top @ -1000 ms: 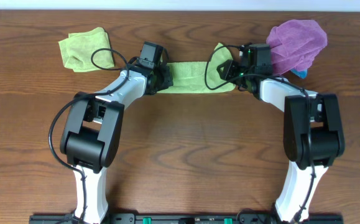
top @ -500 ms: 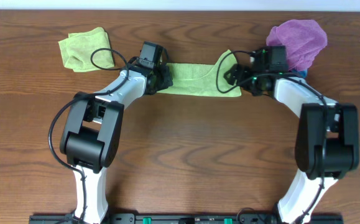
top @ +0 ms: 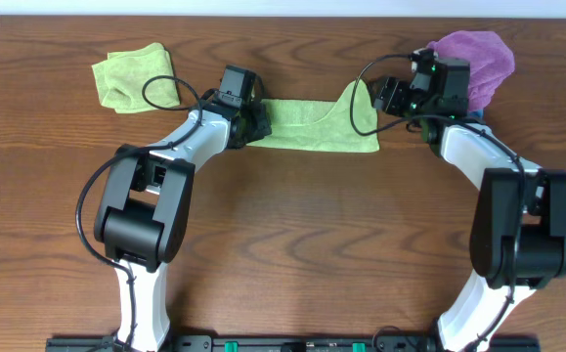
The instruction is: Fold the cloth
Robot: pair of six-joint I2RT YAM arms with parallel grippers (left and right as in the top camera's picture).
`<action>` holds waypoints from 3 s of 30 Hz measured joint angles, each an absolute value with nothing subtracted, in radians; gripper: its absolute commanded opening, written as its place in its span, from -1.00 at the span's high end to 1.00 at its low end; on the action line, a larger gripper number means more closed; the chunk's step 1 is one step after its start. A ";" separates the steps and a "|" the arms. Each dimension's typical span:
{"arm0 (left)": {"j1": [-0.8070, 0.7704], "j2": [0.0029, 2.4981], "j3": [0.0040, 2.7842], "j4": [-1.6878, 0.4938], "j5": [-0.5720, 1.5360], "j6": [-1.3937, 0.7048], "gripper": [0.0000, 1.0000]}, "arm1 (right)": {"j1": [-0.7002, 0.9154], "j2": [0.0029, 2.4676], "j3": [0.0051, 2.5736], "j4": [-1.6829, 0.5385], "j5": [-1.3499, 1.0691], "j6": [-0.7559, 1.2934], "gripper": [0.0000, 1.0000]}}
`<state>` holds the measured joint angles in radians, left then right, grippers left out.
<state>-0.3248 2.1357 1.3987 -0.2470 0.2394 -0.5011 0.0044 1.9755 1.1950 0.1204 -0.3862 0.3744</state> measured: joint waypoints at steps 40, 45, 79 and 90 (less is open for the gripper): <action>-0.323 2.136 1.399 -0.248 0.239 -0.521 0.88 | 0.017 2.236 1.479 -0.075 -0.807 0.347 -0.16; -0.323 2.136 1.399 -0.248 0.239 -0.521 0.88 | 0.017 2.236 1.485 -0.251 -0.867 0.299 -0.13; -0.323 2.136 1.399 -0.249 0.239 -0.521 0.88 | -0.052 2.114 1.489 -0.751 -0.577 -0.019 -0.48; -0.323 2.136 1.399 -0.248 0.240 -0.525 0.88 | -0.046 2.116 1.489 -0.596 -0.561 0.064 -0.47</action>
<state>-0.3225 2.1357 1.3994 -0.2481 0.2398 -0.5247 -0.0456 2.1162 1.4887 -0.5964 -0.5606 0.0643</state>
